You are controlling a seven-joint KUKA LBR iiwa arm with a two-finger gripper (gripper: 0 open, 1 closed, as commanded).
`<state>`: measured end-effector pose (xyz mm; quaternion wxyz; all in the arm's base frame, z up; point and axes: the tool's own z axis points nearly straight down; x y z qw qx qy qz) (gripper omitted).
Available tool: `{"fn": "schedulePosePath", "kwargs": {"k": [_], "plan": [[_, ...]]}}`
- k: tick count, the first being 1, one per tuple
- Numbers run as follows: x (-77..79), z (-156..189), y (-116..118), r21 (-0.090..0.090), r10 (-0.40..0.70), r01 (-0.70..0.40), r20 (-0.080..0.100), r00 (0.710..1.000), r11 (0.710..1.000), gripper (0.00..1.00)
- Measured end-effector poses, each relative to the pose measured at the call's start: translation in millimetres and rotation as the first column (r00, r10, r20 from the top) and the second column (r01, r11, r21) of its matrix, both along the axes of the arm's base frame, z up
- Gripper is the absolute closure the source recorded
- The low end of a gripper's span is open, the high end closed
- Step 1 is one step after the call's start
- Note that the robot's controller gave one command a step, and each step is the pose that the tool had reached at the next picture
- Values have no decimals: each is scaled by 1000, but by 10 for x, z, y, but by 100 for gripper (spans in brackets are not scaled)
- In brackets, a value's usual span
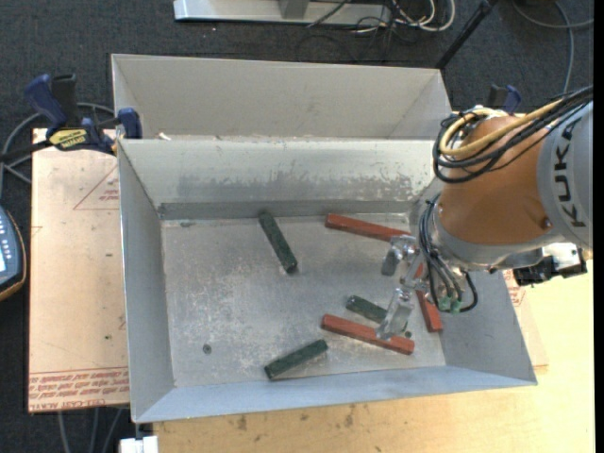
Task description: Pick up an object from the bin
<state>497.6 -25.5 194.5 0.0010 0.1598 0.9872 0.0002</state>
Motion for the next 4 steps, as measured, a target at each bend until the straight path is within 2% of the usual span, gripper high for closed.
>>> {"fn": "schedulePosePath", "kwargs": {"k": [1,2,3,4], "plan": [[322,-1243,-144,1,-107,107,-7,994,994,0],[356,-1170,-156,0,-107,107,6,994,994,100],[490,19,247,2,-92,92,9,996,996,100],[784,739,19,-2,21,-21,10,1000,1000,100]]}}
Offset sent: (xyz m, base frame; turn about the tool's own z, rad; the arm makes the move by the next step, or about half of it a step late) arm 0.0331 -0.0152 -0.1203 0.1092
